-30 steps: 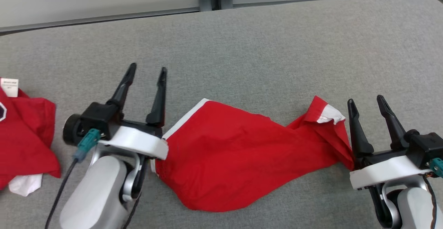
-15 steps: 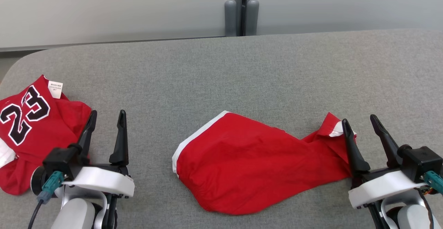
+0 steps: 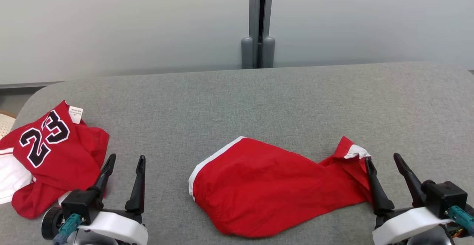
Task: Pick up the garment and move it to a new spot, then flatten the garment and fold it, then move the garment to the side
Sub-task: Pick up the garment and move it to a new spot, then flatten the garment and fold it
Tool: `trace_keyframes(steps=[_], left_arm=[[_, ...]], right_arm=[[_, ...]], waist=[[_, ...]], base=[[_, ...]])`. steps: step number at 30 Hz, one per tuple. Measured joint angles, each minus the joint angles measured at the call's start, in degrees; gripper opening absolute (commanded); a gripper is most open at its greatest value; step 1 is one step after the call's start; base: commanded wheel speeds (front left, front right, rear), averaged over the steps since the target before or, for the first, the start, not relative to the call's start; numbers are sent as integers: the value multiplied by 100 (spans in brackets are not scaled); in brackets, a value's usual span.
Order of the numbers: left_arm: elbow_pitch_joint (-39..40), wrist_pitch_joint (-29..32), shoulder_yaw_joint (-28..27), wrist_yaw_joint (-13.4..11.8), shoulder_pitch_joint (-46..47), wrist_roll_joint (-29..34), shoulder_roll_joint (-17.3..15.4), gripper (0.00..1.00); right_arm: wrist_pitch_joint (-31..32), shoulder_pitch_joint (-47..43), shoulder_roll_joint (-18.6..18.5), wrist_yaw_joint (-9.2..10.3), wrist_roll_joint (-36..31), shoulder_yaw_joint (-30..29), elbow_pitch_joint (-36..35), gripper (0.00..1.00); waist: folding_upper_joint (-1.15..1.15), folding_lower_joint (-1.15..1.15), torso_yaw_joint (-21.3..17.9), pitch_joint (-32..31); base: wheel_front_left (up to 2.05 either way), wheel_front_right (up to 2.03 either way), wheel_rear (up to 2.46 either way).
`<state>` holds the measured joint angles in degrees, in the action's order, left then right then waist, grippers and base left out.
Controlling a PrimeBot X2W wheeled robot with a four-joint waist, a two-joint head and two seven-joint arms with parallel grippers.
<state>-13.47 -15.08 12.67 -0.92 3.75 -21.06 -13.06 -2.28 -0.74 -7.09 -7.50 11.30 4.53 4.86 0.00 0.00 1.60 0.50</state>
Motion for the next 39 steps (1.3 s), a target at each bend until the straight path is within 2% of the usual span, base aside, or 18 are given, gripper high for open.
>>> trace_keyframes(steps=[26, 39], left_arm=[[105, 43, 75, -142, -116, -23, -59, 100], [189, 42, 119, -190, -51, -82, -42, 100]], right_arm=[[127, -147, 82, 0, -60, -44, -183, 100], [179, -140, 46, 0, -30, 49, -79, 100]], waist=[[0, 0, 22, -76], [0, 0, 54, 116]], base=[[0, 0, 0], [0, 0, 0]])
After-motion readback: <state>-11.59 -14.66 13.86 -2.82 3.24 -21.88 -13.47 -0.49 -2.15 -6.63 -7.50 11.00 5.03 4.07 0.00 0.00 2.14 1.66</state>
